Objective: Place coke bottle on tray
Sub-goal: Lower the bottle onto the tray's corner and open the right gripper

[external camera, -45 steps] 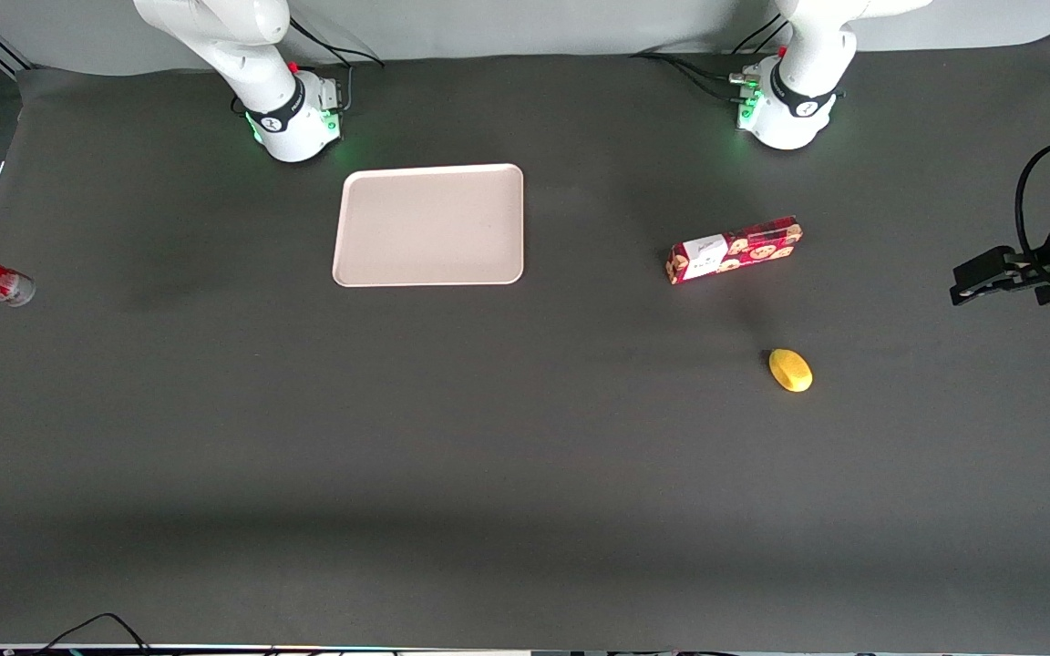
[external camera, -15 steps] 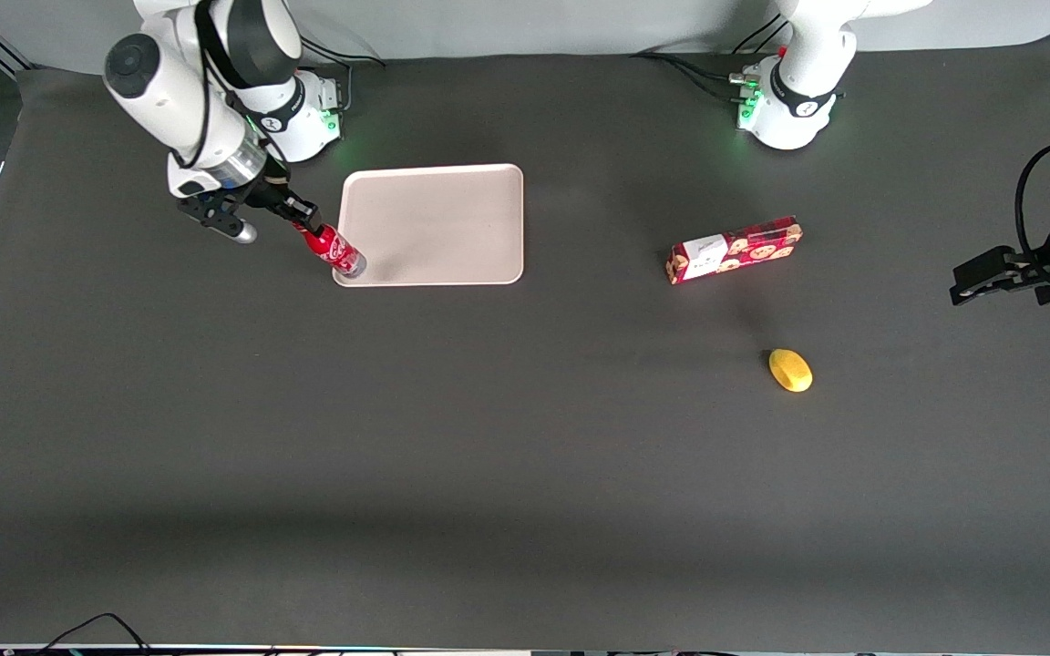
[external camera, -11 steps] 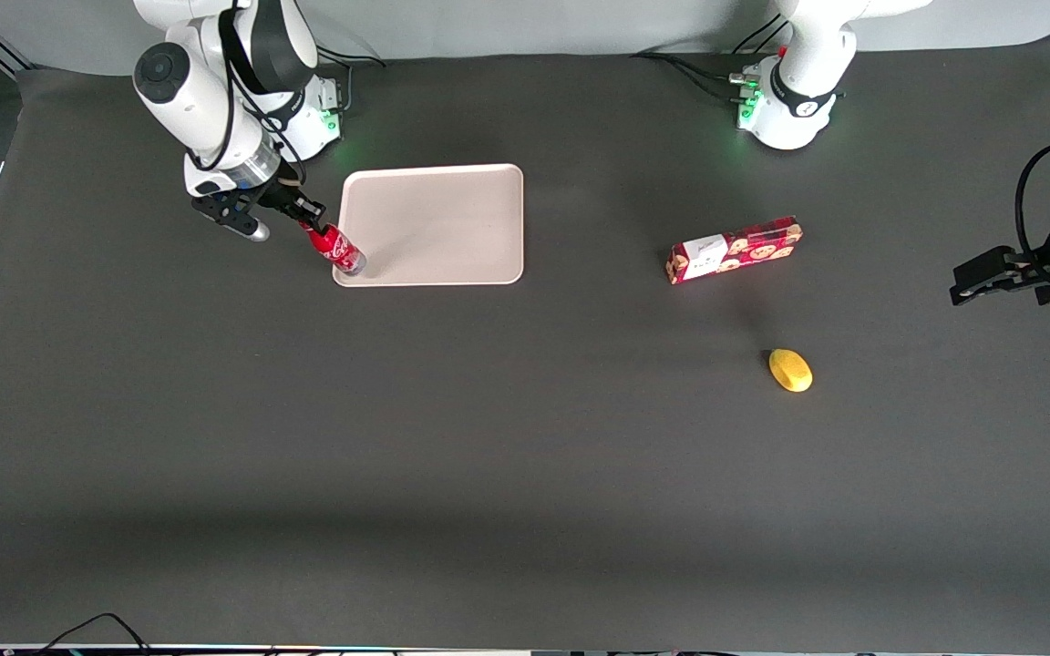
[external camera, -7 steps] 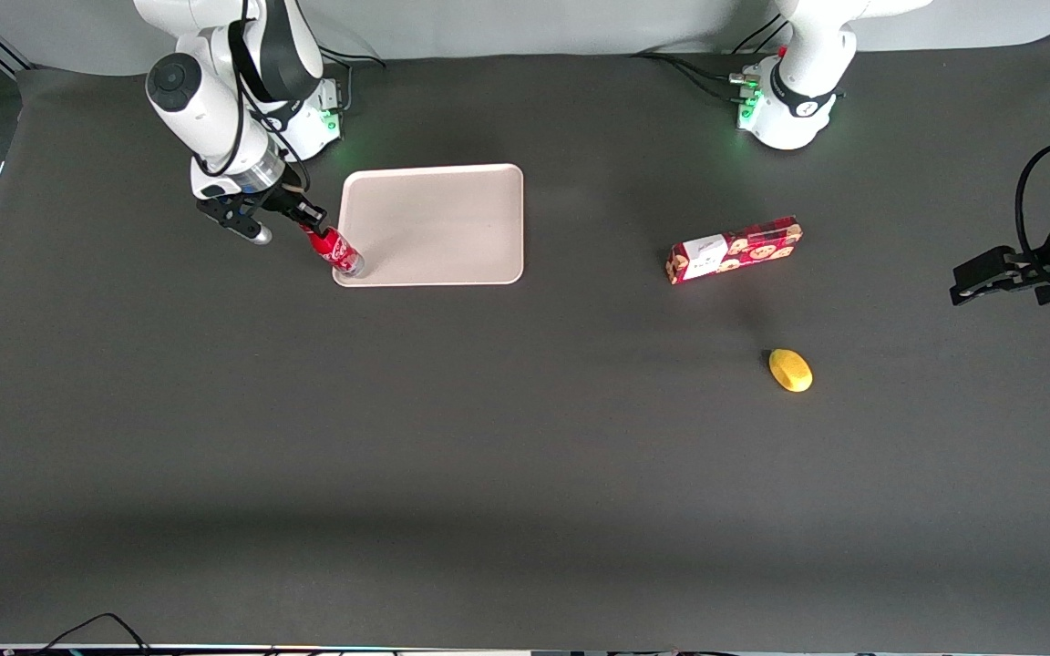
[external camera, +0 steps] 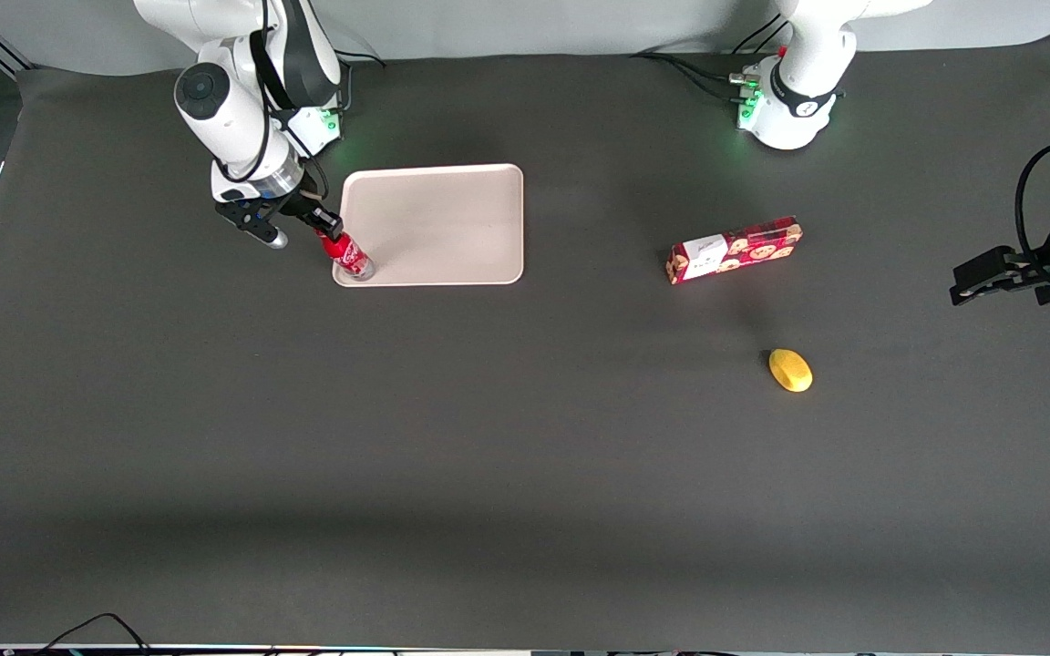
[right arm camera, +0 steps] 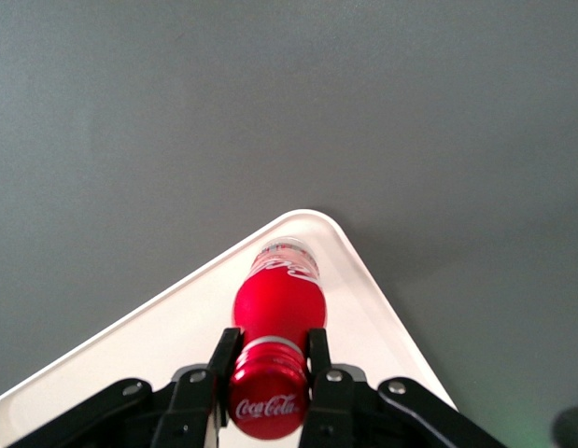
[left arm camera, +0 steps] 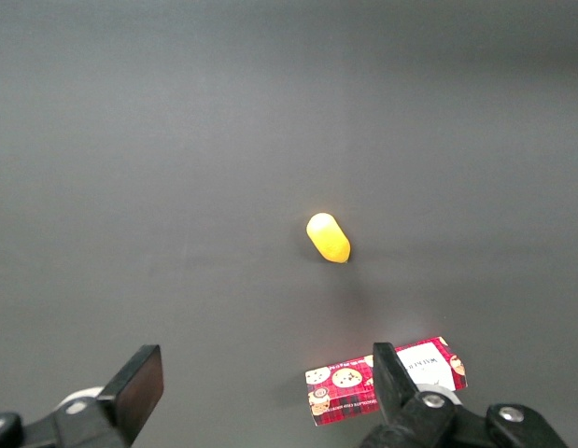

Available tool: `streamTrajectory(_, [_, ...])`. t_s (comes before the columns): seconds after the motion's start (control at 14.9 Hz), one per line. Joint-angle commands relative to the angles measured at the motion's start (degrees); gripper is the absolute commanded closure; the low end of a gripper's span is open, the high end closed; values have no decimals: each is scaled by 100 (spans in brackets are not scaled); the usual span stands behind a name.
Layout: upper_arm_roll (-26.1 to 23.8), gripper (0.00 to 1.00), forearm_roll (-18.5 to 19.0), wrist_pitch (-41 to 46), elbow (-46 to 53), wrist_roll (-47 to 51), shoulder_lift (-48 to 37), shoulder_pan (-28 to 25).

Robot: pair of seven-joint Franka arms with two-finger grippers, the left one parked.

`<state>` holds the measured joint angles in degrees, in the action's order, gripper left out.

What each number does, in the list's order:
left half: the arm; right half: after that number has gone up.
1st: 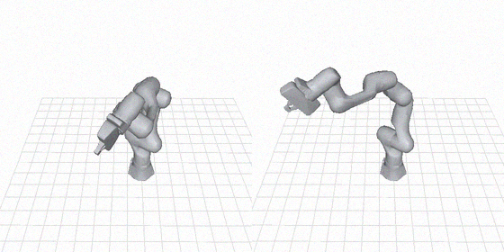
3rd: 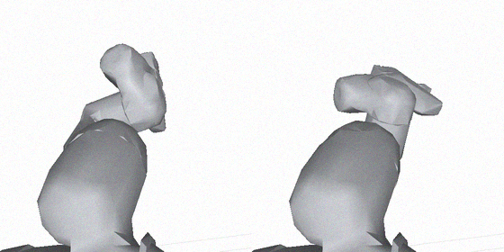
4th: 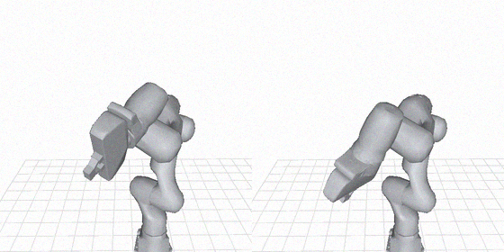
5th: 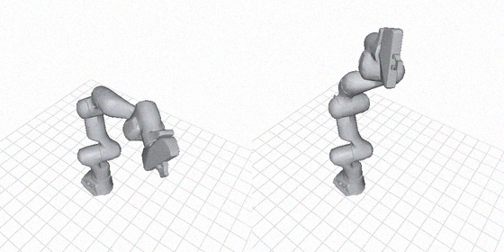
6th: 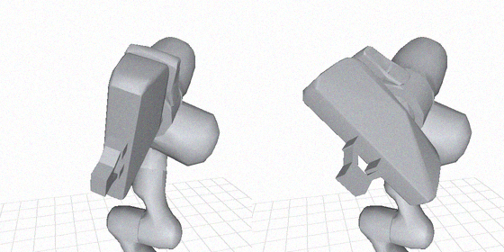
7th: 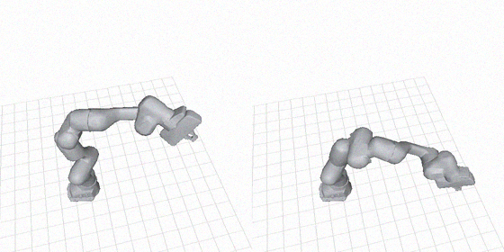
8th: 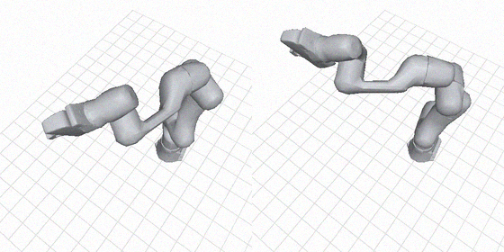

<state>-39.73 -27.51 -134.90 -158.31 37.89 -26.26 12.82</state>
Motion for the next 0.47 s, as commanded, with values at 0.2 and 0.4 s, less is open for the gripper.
streamTrajectory(0.2, [61,13,-141,-72,204,104,121,106])
streamTrajectory(0.4, [44,0,-123,-89,388,455,209,98])
